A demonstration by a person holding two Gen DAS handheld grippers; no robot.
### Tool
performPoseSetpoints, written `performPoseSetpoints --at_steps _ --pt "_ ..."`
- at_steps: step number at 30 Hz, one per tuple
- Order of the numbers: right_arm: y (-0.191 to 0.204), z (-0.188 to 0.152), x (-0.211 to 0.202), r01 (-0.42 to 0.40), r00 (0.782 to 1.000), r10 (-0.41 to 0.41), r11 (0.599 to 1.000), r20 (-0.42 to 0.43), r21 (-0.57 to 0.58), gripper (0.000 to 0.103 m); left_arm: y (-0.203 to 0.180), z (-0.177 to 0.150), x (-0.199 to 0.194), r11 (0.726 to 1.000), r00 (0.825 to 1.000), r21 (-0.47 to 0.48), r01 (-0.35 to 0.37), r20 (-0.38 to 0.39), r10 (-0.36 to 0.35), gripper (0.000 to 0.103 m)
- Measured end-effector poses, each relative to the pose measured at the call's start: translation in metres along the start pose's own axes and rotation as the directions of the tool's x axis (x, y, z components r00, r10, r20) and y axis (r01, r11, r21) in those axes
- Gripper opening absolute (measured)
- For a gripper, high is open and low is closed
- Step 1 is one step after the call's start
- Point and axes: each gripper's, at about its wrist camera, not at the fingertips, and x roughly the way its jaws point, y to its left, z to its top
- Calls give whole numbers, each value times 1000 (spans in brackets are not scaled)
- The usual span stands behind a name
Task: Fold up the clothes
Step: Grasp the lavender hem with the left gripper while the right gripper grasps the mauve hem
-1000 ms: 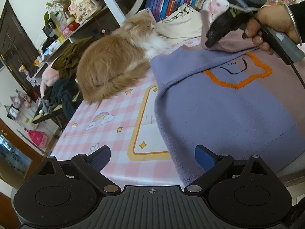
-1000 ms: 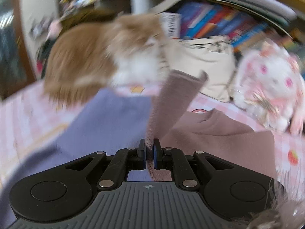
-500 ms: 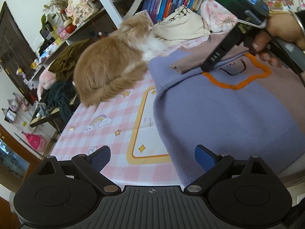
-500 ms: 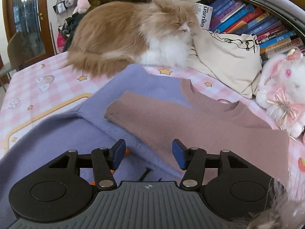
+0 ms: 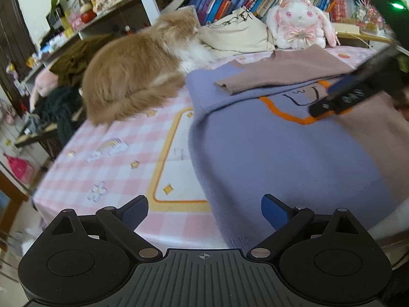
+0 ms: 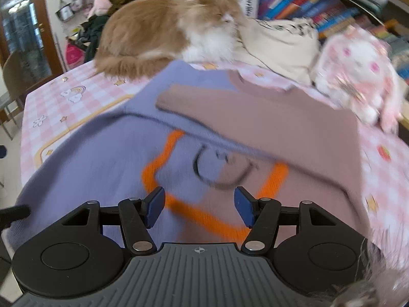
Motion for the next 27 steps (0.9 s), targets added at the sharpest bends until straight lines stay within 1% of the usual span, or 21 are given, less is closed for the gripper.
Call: performPoseSetpoints --at_steps 4,7,10,13,15,17,18,19,20,22,24,25,27 --pt "-10 -26 -29 46 999 -45 996 -15 77 58 9 -3 5 996 998 -70 61 -10 -62 97" --pt "-19 -45 -48 96 995 -92 985 -37 146 58 17 -6 4 988 996 -131 85 11 -84 96" --pt "-29 -66 -63 143 989 -129 960 -74 242 58 18 -7 4 988 996 -133 84 19 -82 96" --pt "-32 -80 -74 177 983 -155 939 -96 296 58 18 -9 5 984 994 -138 110 12 -110 95" --pt "-33 -87 -81 200 979 -176 928 -103 315 58 19 -10 6 978 991 -158 134 1 -136 90" --pt "-36 -92 -88 225 974 -203 917 -101 329 58 19 -11 8 977 990 -162 138 -7 -141 79" --pt "-38 -94 -92 241 970 -219 910 -102 338 58 18 -11 9 979 991 -156 129 -16 -133 76" --pt "-40 -96 -94 254 967 -231 902 -105 348 57 17 -12 10 980 991 -152 127 -23 -132 70" --pt "-42 -99 -96 264 964 -241 894 -109 362 57 16 -12 11 981 991 -149 125 -29 -131 62" --pt "-48 -104 -102 286 958 -260 874 -118 393 55 16 -13 14 977 987 -163 140 -49 -150 53" --pt "-54 -108 -107 307 952 -280 855 -128 418 53 19 -13 15 967 984 -199 157 -50 -170 48" --pt "-57 -110 -108 319 948 -288 846 -138 428 51 20 -13 16 962 982 -218 166 -50 -181 44" --pt "-63 -113 -108 333 943 -289 830 -166 447 38 22 -14 16 952 979 -250 178 -49 -196 37"
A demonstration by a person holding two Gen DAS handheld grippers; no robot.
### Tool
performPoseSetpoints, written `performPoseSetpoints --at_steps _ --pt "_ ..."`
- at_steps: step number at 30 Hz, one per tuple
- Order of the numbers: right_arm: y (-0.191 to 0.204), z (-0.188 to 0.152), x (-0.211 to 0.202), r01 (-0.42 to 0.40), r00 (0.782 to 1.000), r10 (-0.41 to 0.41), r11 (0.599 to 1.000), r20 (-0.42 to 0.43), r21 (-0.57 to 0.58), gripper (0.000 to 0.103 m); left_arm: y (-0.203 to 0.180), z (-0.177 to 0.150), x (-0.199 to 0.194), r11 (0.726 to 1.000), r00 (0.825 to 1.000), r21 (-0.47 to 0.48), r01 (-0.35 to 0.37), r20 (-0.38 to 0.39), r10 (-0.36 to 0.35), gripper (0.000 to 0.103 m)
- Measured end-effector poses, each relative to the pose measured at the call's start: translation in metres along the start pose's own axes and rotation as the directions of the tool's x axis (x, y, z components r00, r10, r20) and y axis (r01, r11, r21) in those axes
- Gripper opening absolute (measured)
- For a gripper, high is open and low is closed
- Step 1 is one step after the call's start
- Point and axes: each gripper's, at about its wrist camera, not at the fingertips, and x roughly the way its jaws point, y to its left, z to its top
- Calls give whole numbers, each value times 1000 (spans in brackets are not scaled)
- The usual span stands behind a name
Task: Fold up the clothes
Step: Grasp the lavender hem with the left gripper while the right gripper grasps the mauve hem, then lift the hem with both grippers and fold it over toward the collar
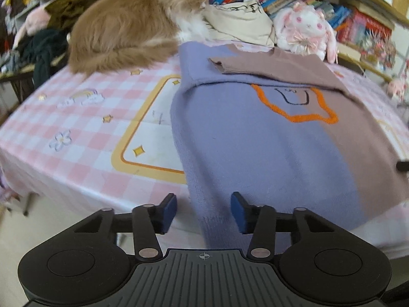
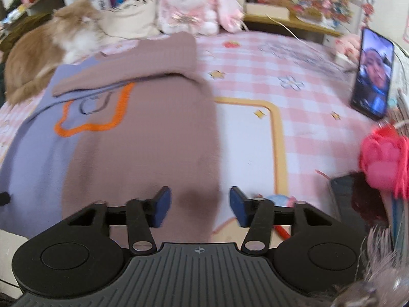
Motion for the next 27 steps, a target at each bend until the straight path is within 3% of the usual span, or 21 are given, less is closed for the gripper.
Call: performPoseSetpoints --at_steps 2,4,5,10,12,14,16,17,19,21,23,24,27 --pt "-8 -1 5 -12 999 13 999 -30 38 30 0 1 0 1000 1000 -15 10 -5 -10 23" --pt "-9 0 5 -31 999 32 999 -27 43 24 -1 2 1 1000 1000 -22 21 -10 -21 16" --pt "-9 0 5 -41 999 42 998 -27 41 12 -3 3 1 1000 1000 -20 22 -11 -22 13" --pt "-8 5 0 -114 994 114 993 1 13 8 -16 5 -3 999 1000 36 3 23 -4 5" --pt "-6 8 -10 -198 978 198 980 66 -7 8 -25 8 -19 997 993 78 26 115 -35 5" --pt "-5 12 -19 -277 954 278 960 109 -32 8 -34 12 -32 990 981 128 58 175 -80 5" --pt "-4 17 -22 -319 939 323 946 119 -51 8 -40 16 -27 988 990 145 46 129 -65 7" --pt "-3 19 -17 -304 947 307 951 92 -47 8 -38 17 -20 991 995 126 42 88 -54 9" --pt "-6 19 -6 -271 962 271 962 36 -12 8 -30 15 -10 998 999 53 29 27 -30 10" --pt "-12 18 2 -248 969 248 968 -10 28 12 -20 13 -7 999 999 -20 40 -11 -40 16" --pt "-19 17 6 -258 965 261 963 -34 75 15 -9 10 -5 994 997 -85 66 -41 -70 34" --pt "-23 16 8 -260 963 266 961 -46 97 15 -2 7 -2 988 993 -126 92 -69 -101 37" --pt "-31 14 16 -265 957 279 952 -82 153 17 10 4 -2 966 987 -220 138 -56 -154 40"
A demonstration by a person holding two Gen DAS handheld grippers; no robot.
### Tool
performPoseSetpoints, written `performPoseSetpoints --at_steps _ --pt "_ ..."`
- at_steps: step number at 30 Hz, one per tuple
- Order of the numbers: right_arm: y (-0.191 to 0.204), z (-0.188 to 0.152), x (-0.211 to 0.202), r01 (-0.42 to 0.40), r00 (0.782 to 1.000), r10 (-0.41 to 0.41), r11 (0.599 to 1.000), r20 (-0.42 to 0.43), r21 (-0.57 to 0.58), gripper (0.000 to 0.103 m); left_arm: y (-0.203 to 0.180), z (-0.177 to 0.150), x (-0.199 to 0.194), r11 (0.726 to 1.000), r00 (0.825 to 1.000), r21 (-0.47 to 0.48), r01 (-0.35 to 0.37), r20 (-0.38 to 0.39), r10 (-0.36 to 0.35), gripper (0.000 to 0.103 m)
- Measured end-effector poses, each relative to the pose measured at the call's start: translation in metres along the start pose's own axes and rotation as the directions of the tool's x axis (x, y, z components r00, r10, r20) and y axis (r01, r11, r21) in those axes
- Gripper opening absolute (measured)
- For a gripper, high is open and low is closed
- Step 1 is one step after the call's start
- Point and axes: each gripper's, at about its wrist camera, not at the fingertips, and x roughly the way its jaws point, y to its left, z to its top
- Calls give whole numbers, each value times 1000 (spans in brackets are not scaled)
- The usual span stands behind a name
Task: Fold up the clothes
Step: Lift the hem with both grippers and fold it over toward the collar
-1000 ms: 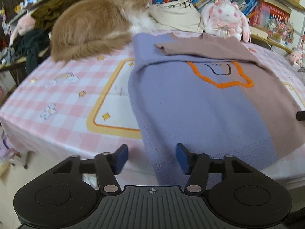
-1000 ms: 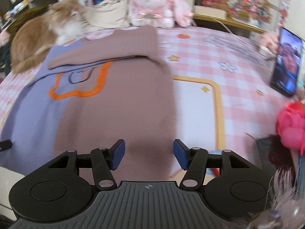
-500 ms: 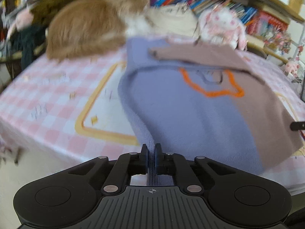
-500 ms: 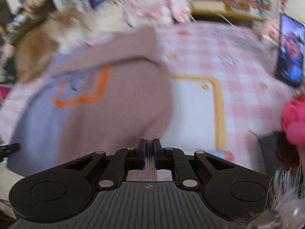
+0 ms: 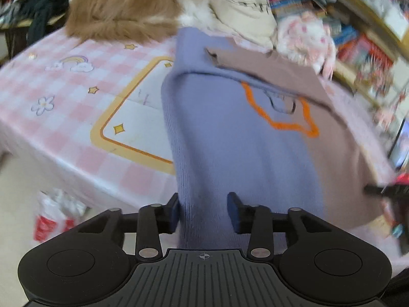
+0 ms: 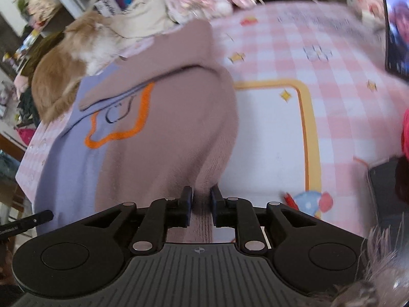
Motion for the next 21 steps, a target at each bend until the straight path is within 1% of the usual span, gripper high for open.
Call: performPoseSetpoints --at_steps 3,4,5,6,8,11,16,21 --pt "-3 -1 0 -21 1000 21 999 0 26 17 10 6 4 996 999 -75 41 -1 -42 34" --pt "-4 -1 0 -23 1000 23 999 -2 26 13 12 7 5 995 999 -84 46 -7 -46 25" --pt "-4 -1 0 -23 1000 24 999 -5 26 11 13 8 7 995 999 -91 48 -15 -50 12" --pt "-3 -2 0 -19 1000 19 1000 -8 23 9 16 8 7 994 998 -100 52 -21 -55 7" --pt "-3 -4 -2 -9 1000 9 1000 -5 20 9 22 9 8 991 997 -119 62 -34 -66 5" --pt "-5 -8 -8 4 1000 -4 1000 3 29 9 30 10 7 985 993 -144 95 -53 -104 5" --pt "-3 -22 -20 17 1000 -18 998 13 60 8 36 9 4 986 986 -101 133 -87 -142 5" --pt "1 -45 -34 43 999 -46 993 23 107 8 42 7 1 982 975 -65 177 -121 -184 5"
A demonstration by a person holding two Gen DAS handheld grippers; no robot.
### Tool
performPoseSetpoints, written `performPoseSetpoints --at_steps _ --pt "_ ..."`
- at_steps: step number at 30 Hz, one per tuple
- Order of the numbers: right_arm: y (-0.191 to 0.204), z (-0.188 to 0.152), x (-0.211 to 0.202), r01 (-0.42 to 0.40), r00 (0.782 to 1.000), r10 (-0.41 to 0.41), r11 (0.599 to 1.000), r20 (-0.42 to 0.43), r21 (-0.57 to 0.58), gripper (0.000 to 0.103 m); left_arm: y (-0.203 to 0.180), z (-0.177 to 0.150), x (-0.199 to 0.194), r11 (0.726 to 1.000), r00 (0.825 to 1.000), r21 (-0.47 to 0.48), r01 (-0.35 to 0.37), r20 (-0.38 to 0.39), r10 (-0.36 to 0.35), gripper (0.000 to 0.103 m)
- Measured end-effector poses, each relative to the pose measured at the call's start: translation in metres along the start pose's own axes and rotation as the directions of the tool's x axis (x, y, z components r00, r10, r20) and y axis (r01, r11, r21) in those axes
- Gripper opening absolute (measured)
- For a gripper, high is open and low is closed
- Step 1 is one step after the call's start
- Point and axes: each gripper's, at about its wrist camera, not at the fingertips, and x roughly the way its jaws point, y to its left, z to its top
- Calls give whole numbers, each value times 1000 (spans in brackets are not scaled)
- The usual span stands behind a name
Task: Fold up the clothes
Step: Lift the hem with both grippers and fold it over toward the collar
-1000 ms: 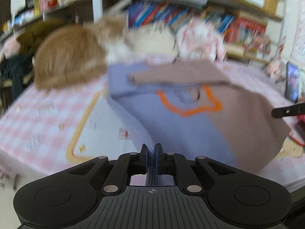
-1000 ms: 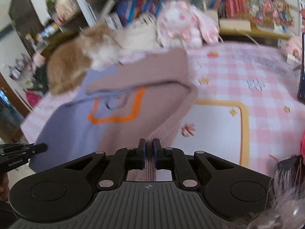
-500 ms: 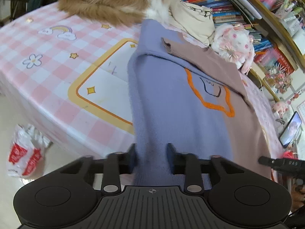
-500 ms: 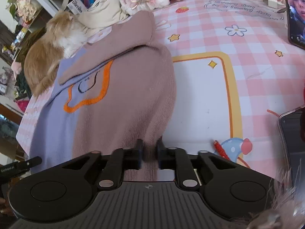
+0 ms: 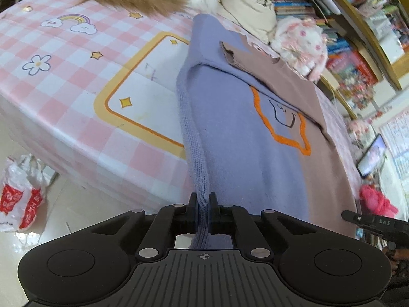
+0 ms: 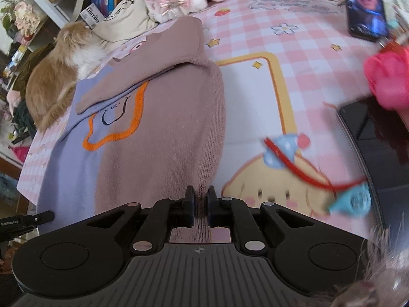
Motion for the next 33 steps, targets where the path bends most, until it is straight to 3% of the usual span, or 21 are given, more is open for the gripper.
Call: performPoseSetpoints --at_steps 9,16,22,28,33 --pt "5 -42 -20 27 999 -24 997 -41 68 8 22 -12 -13 998 995 9 67 -75 -66 5" --pt "8 -48 -25 25 997 -18 996 -77 83 9 33 -18 -14 994 990 -31 108 -87 -110 4" --pt "7 -29 -37 -128 991 131 975 -8 182 9 33 2 -22 962 968 -115 249 6 -250 4" --pt "-8 4 -44 -351 936 320 865 145 358 9 27 31 -22 897 919 -211 389 152 -362 4" --pt "-20 36 -40 -480 877 398 766 271 428 9 23 59 -17 842 872 -262 472 284 -400 4"
